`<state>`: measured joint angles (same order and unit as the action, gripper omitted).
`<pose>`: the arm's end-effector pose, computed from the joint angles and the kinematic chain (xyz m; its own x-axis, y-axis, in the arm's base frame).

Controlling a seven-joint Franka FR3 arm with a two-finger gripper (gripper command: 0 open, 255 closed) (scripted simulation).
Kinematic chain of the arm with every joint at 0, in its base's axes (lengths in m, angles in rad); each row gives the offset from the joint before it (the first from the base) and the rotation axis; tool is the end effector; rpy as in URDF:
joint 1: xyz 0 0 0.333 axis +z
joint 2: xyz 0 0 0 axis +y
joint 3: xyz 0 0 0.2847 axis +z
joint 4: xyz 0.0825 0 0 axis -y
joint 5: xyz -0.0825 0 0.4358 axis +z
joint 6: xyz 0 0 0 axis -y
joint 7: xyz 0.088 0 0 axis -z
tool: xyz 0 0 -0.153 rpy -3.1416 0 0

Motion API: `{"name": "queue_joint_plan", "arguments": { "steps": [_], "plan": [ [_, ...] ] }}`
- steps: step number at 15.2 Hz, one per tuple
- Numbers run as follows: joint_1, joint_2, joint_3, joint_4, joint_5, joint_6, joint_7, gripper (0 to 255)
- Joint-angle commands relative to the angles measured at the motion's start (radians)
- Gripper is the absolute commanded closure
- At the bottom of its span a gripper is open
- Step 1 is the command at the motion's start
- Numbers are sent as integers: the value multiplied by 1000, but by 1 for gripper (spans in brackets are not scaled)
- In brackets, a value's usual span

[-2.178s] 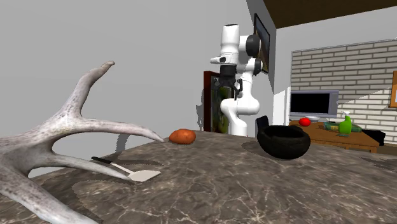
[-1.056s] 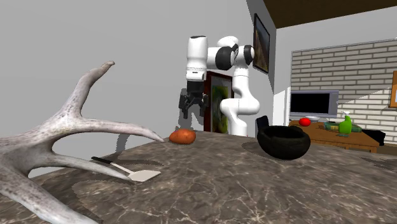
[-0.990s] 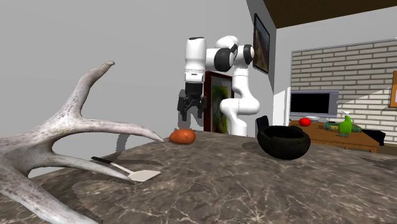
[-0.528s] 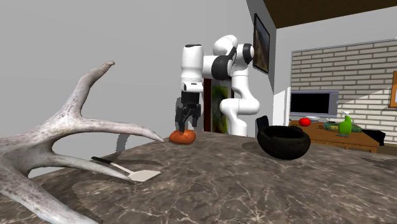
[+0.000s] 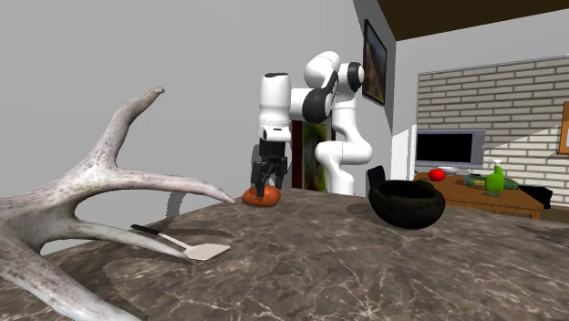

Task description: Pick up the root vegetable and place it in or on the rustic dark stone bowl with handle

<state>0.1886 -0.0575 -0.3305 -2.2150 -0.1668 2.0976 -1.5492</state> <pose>0.5464 -0.0917 0.2904 0.0694 0.9902 -0.1210 0.9949 -0.0776 -0.0646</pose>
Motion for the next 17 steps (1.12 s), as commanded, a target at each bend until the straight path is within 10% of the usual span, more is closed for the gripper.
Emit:
{"name": "queue_joint_plan", "arguments": {
  "steps": [1, 3, 4, 17],
  "plan": [
    [0, 0, 0, 0, 0, 1, 0, 0],
    [0, 0, 0, 0, 0, 1, 0, 0],
    [0, 0, 0, 0, 0, 1, 0, 255],
    [1, -23, 3, 31, -3, -53, -2, 255]
  ]
}}
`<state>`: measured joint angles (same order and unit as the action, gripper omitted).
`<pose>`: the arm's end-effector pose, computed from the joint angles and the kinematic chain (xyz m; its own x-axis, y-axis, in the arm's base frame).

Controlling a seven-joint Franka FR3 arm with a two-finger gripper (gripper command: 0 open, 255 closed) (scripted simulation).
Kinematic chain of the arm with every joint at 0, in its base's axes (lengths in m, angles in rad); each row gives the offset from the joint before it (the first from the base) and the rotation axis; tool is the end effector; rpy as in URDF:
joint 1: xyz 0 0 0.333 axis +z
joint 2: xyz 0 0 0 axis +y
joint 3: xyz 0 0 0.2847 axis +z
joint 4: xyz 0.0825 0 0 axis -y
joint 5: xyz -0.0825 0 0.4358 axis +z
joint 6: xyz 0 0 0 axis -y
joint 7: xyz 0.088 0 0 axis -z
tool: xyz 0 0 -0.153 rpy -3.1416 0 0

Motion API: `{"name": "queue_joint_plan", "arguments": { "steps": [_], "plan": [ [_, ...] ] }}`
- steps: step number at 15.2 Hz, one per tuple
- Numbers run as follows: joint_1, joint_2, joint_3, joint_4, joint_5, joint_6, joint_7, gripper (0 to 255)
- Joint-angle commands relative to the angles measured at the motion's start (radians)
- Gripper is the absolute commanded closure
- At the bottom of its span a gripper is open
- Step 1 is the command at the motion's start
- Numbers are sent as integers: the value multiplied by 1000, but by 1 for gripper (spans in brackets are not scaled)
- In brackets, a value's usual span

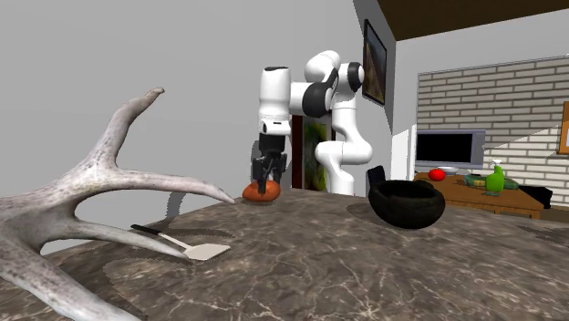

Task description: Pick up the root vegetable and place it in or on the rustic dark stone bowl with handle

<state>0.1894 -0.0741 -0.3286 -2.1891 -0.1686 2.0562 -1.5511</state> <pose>0.5488 -0.0918 0.3086 0.0694 0.9902 -0.1209 0.9949 -0.0776 -0.0641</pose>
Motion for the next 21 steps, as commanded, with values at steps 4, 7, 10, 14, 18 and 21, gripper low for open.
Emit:
{"name": "queue_joint_plan", "arguments": {
  "steps": [4, 7, 10, 14, 18, 21],
  "plan": [
    [2, -27, 4, 39, -4, -66, -2, 255],
    [3, -40, 6, 67, -4, -106, -4, 255],
    [4, -51, 8, 96, -5, -146, -6, 255],
    [5, -62, 11, 139, -5, -199, -10, 255],
    [6, -70, 14, 185, -4, -252, -15, 255],
    [7, -73, 16, 221, -3, -292, -19, 255]
  ]
}}
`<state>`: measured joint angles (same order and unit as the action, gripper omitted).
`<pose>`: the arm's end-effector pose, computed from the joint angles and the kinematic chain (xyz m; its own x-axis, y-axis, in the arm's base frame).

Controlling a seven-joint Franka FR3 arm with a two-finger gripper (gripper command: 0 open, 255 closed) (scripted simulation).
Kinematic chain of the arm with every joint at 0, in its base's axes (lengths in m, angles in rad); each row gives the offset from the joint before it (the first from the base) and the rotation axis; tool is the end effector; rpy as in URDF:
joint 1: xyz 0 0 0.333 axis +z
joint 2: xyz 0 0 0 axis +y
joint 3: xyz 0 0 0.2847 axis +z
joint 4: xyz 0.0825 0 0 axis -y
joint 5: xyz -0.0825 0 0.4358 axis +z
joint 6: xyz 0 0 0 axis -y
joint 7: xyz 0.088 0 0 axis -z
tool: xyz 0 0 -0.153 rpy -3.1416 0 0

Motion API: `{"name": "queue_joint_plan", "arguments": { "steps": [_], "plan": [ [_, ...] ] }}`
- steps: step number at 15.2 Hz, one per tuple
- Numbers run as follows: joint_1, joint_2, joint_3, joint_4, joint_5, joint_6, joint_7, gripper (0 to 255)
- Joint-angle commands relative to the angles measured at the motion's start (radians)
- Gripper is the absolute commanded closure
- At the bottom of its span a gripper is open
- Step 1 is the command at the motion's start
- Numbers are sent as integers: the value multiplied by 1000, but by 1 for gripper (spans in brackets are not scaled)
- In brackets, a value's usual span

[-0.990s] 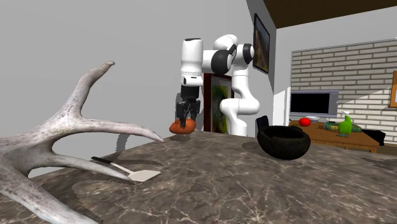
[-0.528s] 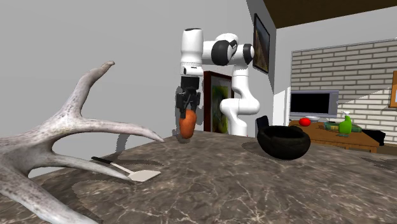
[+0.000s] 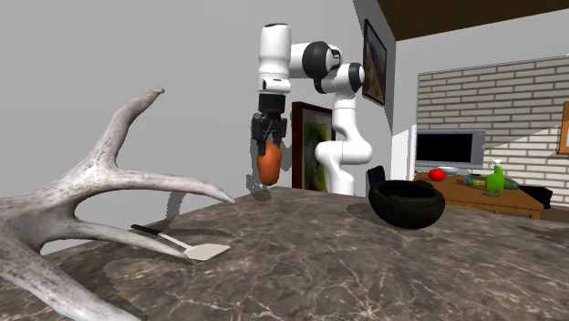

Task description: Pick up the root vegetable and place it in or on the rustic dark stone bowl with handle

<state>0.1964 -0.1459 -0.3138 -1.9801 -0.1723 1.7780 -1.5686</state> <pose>0.5562 -0.0911 0.4320 0.0698 0.9902 -0.1210 0.9949 -0.0779 -0.0642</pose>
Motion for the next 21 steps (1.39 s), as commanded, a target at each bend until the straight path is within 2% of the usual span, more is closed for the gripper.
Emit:
{"name": "queue_joint_plan", "arguments": {
  "steps": [1, 8, 15, 21],
  "plan": [
    [1, -2, 1, 25, 1, -27, -3, 255],
    [3, -1, 5, 113, 4, -114, -13, 255],
    [76, -30, 107, 92, 25, -145, 157, 255],
    [139, -15, 191, 118, 55, -172, 296, 255]
  ]
}}
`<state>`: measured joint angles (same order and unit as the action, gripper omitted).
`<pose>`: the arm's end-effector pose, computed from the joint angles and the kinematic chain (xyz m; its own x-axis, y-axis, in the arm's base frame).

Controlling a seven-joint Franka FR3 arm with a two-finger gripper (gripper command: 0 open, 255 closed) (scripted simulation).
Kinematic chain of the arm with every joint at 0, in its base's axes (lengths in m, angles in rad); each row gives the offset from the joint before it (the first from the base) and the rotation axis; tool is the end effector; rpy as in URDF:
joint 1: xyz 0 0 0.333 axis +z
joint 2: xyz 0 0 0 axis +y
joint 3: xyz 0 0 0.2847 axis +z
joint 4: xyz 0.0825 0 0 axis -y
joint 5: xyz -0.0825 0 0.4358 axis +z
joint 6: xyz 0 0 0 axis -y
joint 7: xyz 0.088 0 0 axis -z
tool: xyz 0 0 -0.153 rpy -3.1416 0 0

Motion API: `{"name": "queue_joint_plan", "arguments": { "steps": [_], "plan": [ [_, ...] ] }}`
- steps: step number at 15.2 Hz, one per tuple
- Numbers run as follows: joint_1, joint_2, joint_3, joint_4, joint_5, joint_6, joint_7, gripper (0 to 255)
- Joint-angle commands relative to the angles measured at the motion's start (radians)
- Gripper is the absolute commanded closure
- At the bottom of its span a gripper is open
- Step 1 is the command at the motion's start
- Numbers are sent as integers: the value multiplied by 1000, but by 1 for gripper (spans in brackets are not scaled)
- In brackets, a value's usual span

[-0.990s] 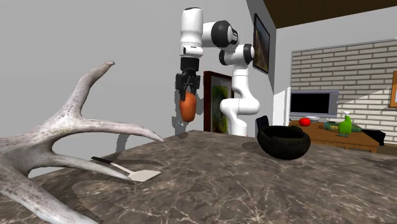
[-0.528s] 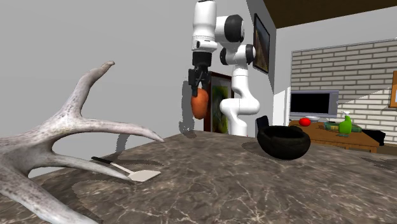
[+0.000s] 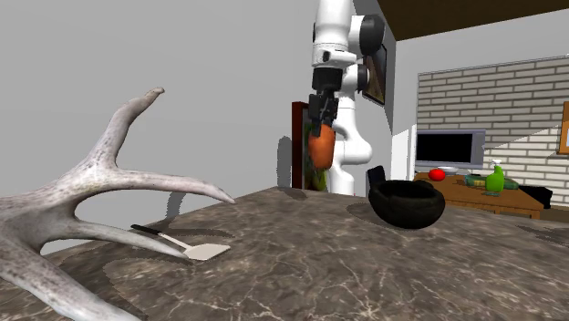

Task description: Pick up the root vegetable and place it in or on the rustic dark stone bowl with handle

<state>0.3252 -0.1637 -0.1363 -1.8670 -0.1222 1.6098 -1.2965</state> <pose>0.5457 0.0832 0.4908 0.0675 0.9904 -0.1208 0.9950 -0.0757 -0.0647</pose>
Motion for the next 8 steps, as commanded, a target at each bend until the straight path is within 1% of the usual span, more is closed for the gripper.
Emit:
{"name": "queue_joint_plan", "arguments": {
  "steps": [1, 8],
  "plan": [
    [20, 9, 27, 13, 10, -9, 47, 255],
    [93, 80, 118, 104, 42, -44, 204, 255]
  ]
}}
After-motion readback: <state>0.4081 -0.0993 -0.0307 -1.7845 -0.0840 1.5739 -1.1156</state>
